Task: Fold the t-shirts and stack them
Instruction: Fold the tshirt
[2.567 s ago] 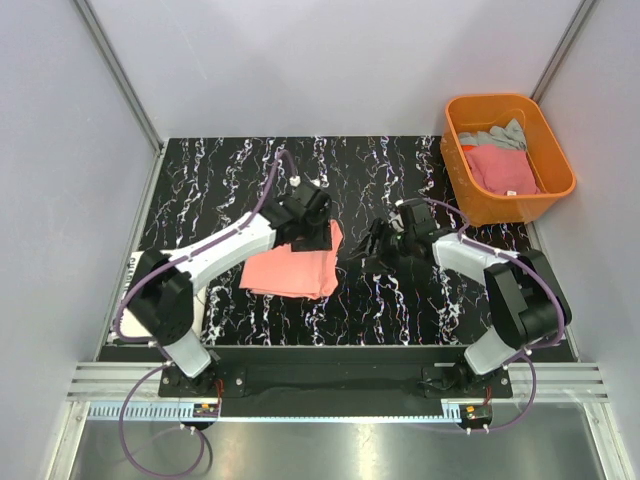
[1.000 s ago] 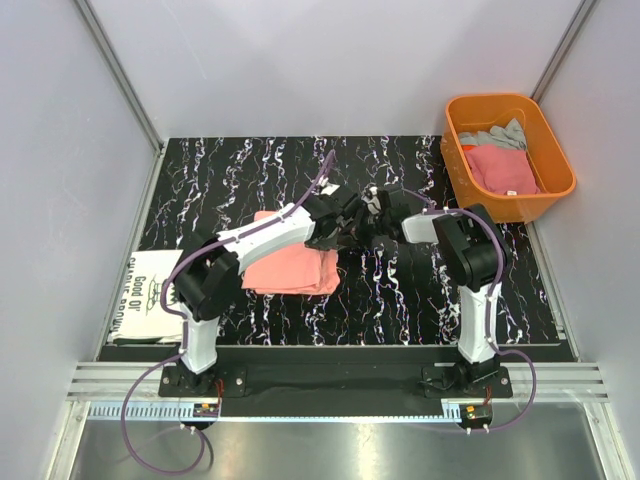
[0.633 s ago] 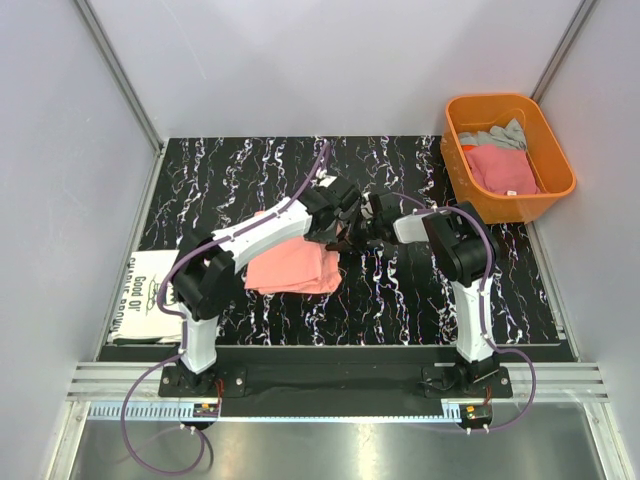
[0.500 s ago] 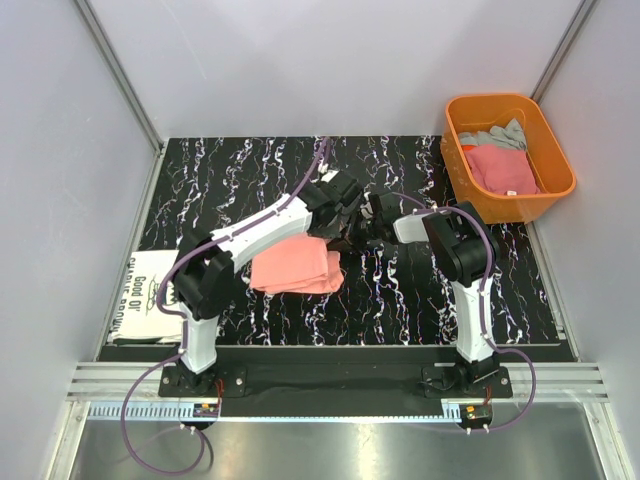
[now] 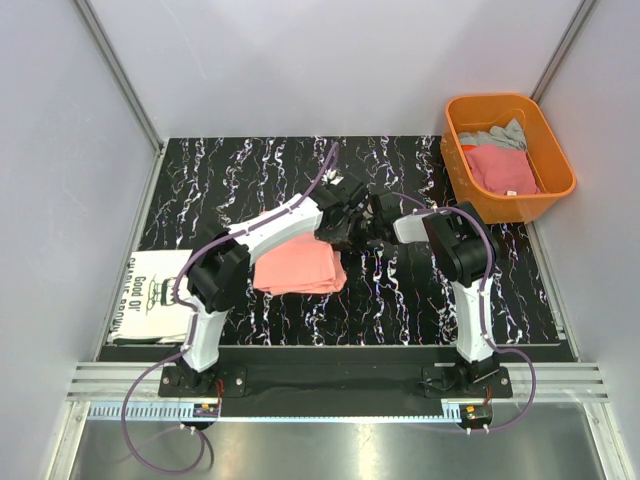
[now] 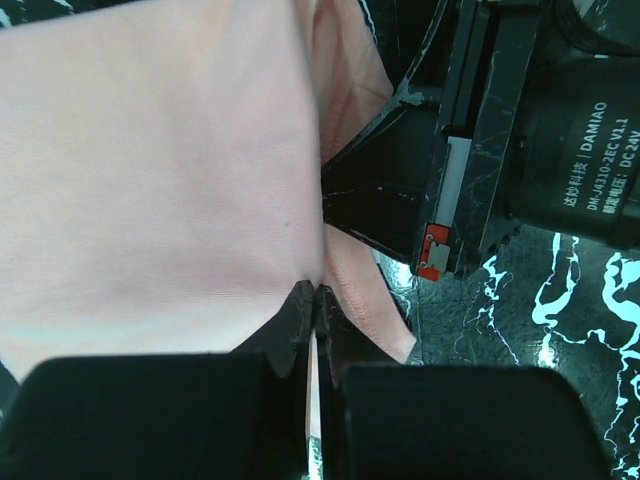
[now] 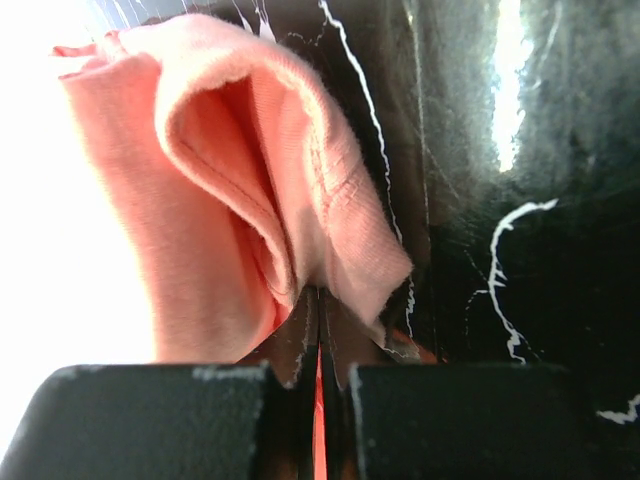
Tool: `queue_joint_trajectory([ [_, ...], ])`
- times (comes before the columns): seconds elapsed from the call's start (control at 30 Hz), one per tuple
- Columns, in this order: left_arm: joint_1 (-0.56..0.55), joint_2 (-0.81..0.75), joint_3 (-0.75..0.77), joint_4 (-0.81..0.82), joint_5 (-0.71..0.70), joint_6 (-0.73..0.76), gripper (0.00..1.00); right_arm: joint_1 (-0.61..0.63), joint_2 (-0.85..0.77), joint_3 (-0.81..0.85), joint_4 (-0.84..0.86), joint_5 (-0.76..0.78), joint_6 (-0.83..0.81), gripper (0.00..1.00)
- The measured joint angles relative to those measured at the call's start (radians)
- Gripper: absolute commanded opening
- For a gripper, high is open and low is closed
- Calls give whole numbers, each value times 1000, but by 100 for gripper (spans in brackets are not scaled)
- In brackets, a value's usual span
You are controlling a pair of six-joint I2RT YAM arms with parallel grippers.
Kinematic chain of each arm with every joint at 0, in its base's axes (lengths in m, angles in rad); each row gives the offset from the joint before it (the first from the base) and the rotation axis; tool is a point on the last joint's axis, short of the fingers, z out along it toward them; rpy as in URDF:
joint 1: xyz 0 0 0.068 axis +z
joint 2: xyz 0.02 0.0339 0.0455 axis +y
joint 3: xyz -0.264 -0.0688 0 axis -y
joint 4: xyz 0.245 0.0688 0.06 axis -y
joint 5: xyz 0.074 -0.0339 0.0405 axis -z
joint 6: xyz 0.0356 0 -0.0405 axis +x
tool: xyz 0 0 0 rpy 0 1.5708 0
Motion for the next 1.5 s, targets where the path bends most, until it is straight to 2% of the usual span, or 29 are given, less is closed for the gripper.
queue_joint_trajectory([
  [0.33,2,43,11,29,48,28,1,-2,-6,-7,1,5,1,0],
  [0.4,4,43,6,43,68,43,17,-4,-13,-14,0,8,0,0],
  [0.47,9,43,6,53,85,56,29,-8,-19,-19,-9,9,0,0],
  [0.57,23,34,-8,90,124,68,40,-17,-39,-25,-51,23,-10,0],
  [0.6,29,25,-19,96,134,70,41,-21,-47,-25,-72,29,-17,0],
  [0.73,90,-73,-108,113,200,76,42,-38,-85,-15,-187,61,-65,2],
  [0.83,166,-205,-182,134,259,76,42,-49,-111,17,-291,87,-116,5],
  [0.97,293,-420,-309,173,341,79,42,-63,-148,71,-401,114,-185,18],
  [1.1,396,-547,-439,232,419,96,42,-73,-175,142,-476,113,-237,20],
  [1.3,513,-559,-613,293,584,101,41,-73,-180,252,-565,105,-281,27],
  [1.5,562,-510,-656,361,705,103,41,-16,-171,350,-606,20,-301,32],
])
